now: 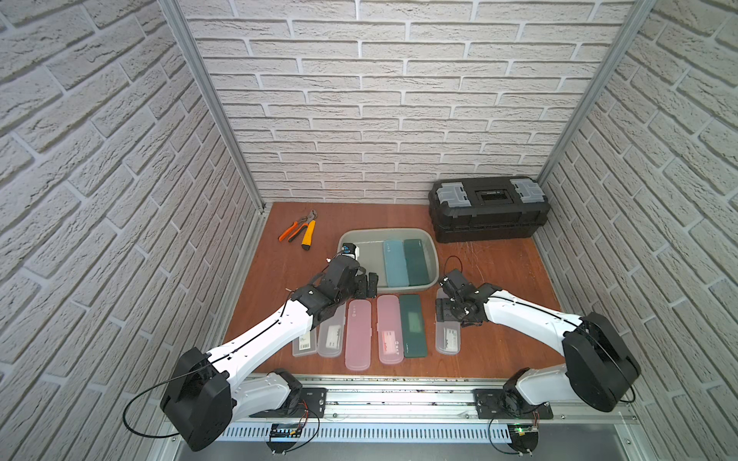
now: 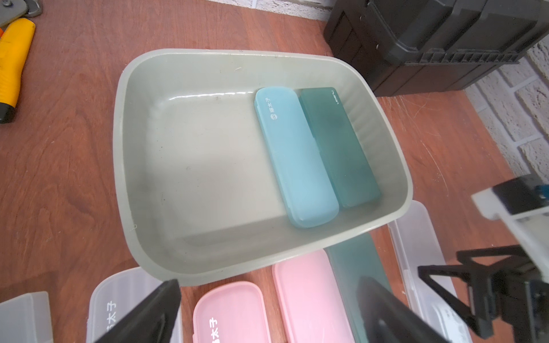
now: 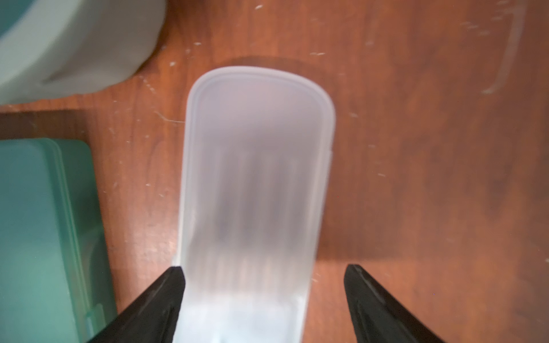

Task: Put the pencil case into the storage box
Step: Pick up the pencil case from the center of the board.

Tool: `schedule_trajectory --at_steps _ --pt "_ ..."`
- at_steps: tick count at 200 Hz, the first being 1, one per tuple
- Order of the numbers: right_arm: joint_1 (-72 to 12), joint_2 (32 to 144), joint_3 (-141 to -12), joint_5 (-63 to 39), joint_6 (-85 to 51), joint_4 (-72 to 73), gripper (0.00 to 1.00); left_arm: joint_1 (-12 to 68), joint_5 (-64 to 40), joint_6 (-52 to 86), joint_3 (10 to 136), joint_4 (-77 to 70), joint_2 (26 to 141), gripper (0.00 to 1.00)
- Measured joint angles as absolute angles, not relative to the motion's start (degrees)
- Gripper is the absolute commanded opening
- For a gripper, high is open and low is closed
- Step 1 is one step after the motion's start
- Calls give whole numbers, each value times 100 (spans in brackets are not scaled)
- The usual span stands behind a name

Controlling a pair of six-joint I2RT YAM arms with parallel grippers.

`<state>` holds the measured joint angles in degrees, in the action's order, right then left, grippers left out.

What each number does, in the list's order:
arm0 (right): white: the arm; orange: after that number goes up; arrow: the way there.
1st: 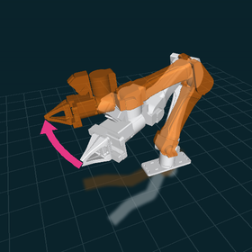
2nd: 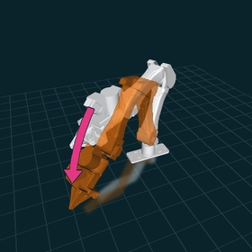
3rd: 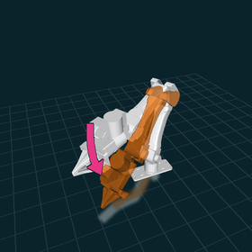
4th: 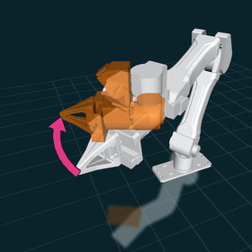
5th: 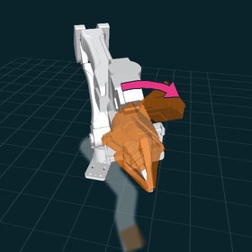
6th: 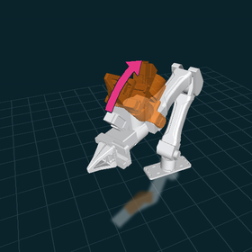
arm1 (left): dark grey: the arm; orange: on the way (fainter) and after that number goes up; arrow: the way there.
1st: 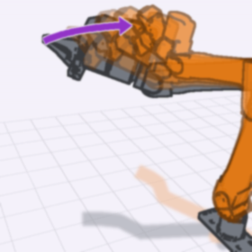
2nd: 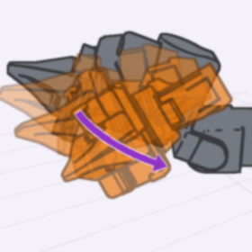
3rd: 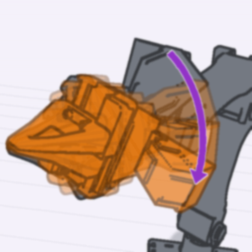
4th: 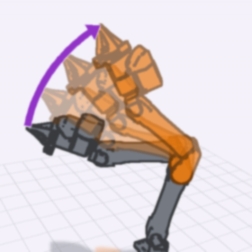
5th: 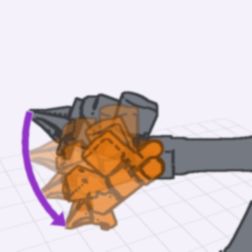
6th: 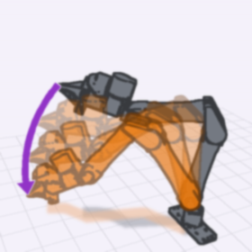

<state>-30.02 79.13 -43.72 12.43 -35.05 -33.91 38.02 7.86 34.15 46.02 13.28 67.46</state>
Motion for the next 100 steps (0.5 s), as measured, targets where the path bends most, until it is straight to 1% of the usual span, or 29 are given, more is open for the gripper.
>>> schedule_trajectory --at_steps 44,100 --pt "-3065 7240 -4211 930 -3594 -3583 92 3802 788 3454 4580 1297 6742 98" --pt "-3481 7185 -3618 550 -4174 -3627 93 3802 790 3542 4458 1280 6643 99"
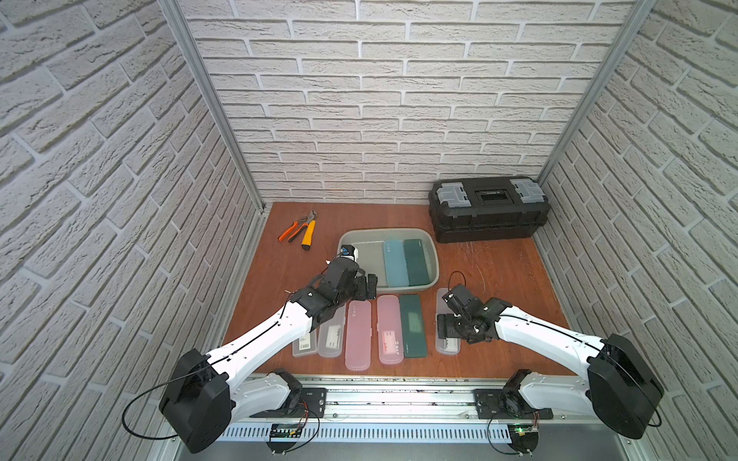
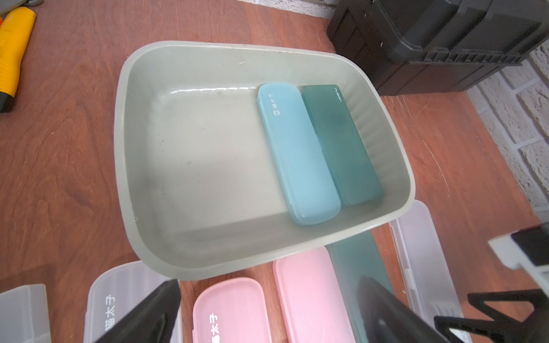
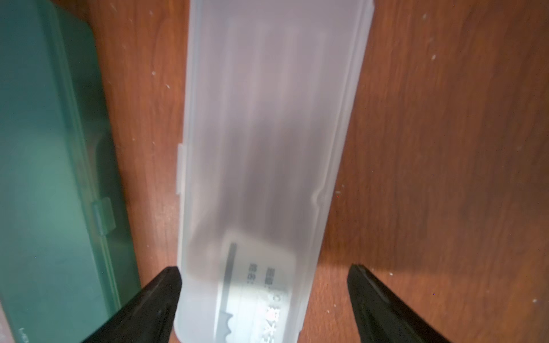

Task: Put the pencil case into the storage box
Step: Pick up the pencil case from the center of the board.

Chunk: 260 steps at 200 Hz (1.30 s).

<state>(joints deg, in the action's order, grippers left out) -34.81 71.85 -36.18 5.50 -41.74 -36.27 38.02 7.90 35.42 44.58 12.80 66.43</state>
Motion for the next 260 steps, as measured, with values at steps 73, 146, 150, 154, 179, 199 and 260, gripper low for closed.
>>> schedule_trajectory --at_steps 73,146,150,154,179,199,260 --pt "-3741 7369 -3599 489 -4466 -3500 94 3802 792 3588 4383 1288 6390 99" --pt "-3964 7797 -3677 685 -4648 -3459 91 3828 790 3610 4331 1291 6405 98" --pt "-3986 7819 -3688 725 -4663 -3468 90 3833 790 3607 4331 1293 6414 99" --pt "-4010 7839 -3699 762 -4678 -3479 90 3835 790 3607 4335 1306 6429 98" --pt "-4152 7926 -3728 963 -4779 -3492 85 3872 812 3605 4386 1380 6536 99" --pt "-4204 7911 -3710 1046 -4869 -3454 80 3920 832 3605 4453 1433 6580 99" --pt "-4261 7334 -3454 1343 -4976 -3511 65 4005 902 3520 5092 1717 6643 98"
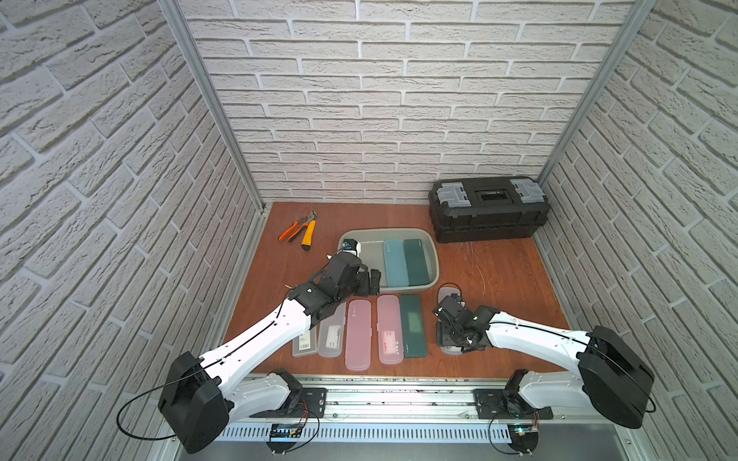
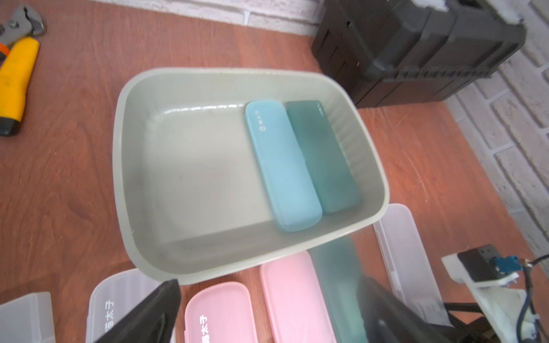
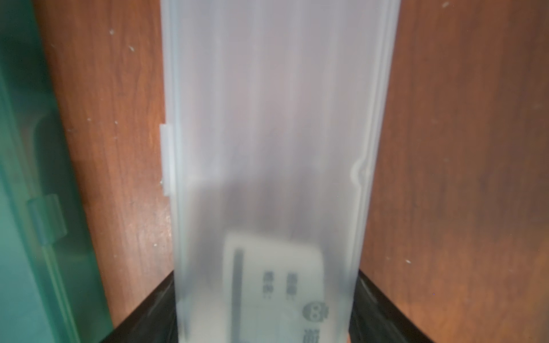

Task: Put the pencil case into the storage box
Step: Pick up the pencil case from the center of the board, then place the pencil case at the storage box.

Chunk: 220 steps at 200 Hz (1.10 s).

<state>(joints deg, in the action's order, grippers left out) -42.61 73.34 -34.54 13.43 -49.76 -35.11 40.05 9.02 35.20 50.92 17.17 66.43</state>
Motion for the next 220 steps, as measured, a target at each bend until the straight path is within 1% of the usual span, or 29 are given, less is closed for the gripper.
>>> schedule_trajectory --at_steps 37,62,86,118,137,170,220 --pt "-4261 6860 -3594 1603 -4971 -3841 65 4001 939 3304 5137 1719 6589 98" --pt "-4261 6499 -3894 1796 -4899 -4084 64 3817 891 3079 5223 1743 6442 99" --pt "-4261 6392 -4434 1984 -4764 -4259 64 3297 657 2956 5430 1728 6233 98" --pt "-4261 6479 -5002 2097 -4473 -4115 64 2502 178 2923 5596 1743 6130 98" --pt "-4261 6906 -5537 2056 -4248 -4060 64 2086 -161 2893 5780 1929 6239 98" --pt "-4259 8252 -6897 1765 -3778 -3940 64 1496 -687 2650 6265 2196 6582 98" --pt "-4237 10151 -8604 1188 -3341 -3806 64 1378 -1365 1968 6449 2294 7371 98"
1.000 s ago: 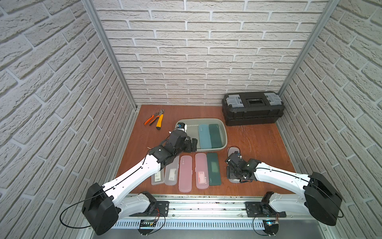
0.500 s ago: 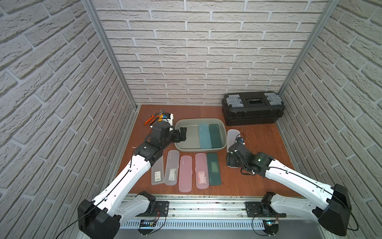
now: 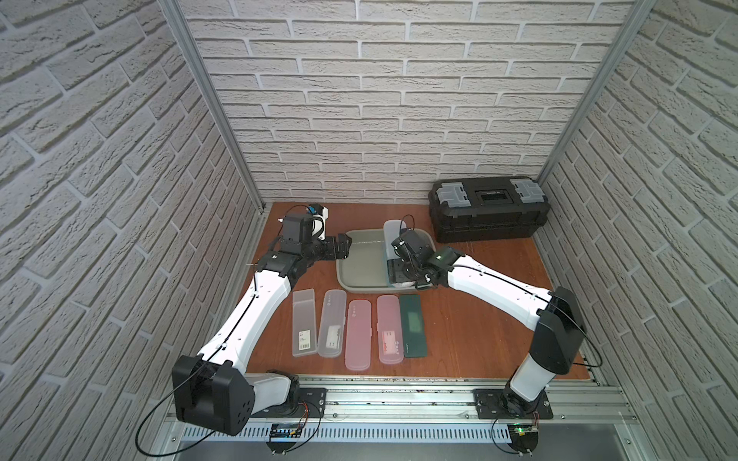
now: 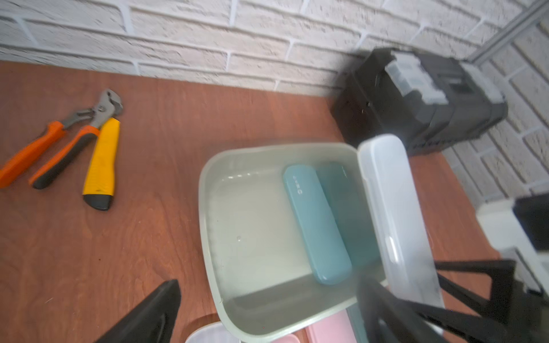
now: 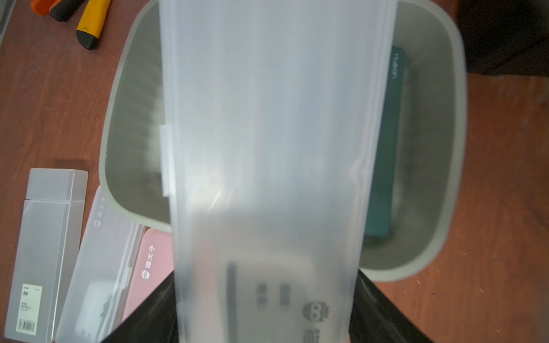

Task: Put the pencil case into the storage box
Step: Place the pencil case at the storage box.

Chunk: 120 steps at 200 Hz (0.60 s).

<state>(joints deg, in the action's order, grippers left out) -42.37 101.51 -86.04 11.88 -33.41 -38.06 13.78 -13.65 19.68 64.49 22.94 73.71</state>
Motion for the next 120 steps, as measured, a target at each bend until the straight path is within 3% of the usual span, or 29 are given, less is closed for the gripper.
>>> schedule_trajectory --at_steps 61,120 --pt "-4233 11622 -9642 886 -3406 -3782 64 683 -1671 1826 5892 2045 7354 99" --pt "-4233 12383 -9974 932 -3632 -3706 67 679 -1752 1896 5833 1798 7111 99"
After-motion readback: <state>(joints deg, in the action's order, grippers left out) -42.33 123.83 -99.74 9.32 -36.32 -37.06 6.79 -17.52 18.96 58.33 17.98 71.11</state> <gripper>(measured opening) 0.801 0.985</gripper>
